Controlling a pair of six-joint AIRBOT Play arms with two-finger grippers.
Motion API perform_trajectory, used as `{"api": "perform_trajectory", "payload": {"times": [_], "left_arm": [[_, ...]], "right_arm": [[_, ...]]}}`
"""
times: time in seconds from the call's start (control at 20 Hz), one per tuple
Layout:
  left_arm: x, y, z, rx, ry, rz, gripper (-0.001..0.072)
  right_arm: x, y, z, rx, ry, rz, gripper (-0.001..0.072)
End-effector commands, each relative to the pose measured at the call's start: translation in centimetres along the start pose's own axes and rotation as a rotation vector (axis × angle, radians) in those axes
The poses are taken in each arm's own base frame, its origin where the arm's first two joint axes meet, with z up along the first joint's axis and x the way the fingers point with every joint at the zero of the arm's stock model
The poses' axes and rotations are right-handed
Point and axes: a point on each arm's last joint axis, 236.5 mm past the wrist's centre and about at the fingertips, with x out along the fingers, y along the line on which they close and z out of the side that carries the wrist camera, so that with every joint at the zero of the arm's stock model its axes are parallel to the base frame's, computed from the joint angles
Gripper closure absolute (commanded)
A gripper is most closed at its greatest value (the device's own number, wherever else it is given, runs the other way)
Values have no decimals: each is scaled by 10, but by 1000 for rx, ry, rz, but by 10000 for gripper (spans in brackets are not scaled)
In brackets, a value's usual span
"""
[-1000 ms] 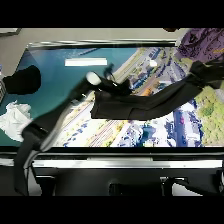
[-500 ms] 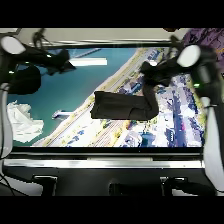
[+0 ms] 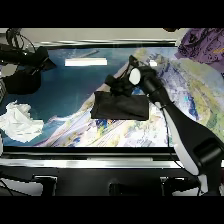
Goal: Fold the clothes and pants, and hang the long-sleeved shirts on hangers.
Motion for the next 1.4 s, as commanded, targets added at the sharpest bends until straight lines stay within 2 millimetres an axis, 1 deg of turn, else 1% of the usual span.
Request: {"api": "perform_trajectory", "payload": {"times": [0.0, 0.15, 0.25, 0.35, 0.6, 0.65, 0.75, 0.8, 0.85, 0.9, 0.95, 1.05, 1.15, 1.2, 1.25, 1.35], "left_arm": [[-1, 4, 1, 12, 0, 5, 690], [-1, 4, 1, 13, 0, 5, 690], [-1, 4, 1, 15, 0, 5, 689], [-1, 4, 1, 15, 0, 5, 689], [-1, 4, 1, 15, 0, 5, 689], [-1, 4, 1, 15, 0, 5, 689], [-1, 3, 1, 15, 1, 4, 689], [-1, 4, 1, 15, 0, 5, 689], [-1, 4, 1, 15, 0, 5, 690], [-1, 3, 1, 15, 1, 4, 690], [-1, 3, 1, 15, 1, 4, 689], [-1, 3, 1, 15, 1, 4, 689], [-1, 3, 1, 15, 1, 4, 689], [-1, 3, 1, 15, 1, 4, 689], [-1, 3, 1, 15, 1, 4, 689], [-1, 3, 0, 15, 2, 4, 689]], "right_arm": [[31, 12, -15, 44, 19, 39, 678], [45, 9, -25, 43, 44, 24, 678], [51, 5, -27, 47, 56, 13, 675], [56, 3, -26, 49, 52, 12, 664], [66, 7, -16, 58, 9, 45, 657], [70, 5, -17, 64, 14, 43, 590], [74, 5, -21, 76, 31, 48, 485], [74, 8, -22, 56, 33, 61, 409], [70, 14, -21, 27, 32, 85, 288], [65, 20, -20, -4, 28, 106, 211], [57, 22, -13, -12, 13, 115, 158], [31, 22, 9, 9, -26, 134, 155], [-5, 11, 38, 31, -65, 140, 152], [-25, 0, 53, 32, -76, 135, 150], [-45, -16, 65, 24, -80, 120, 117], [-82, -60, 85, -5, -69, 63, 104]]}}
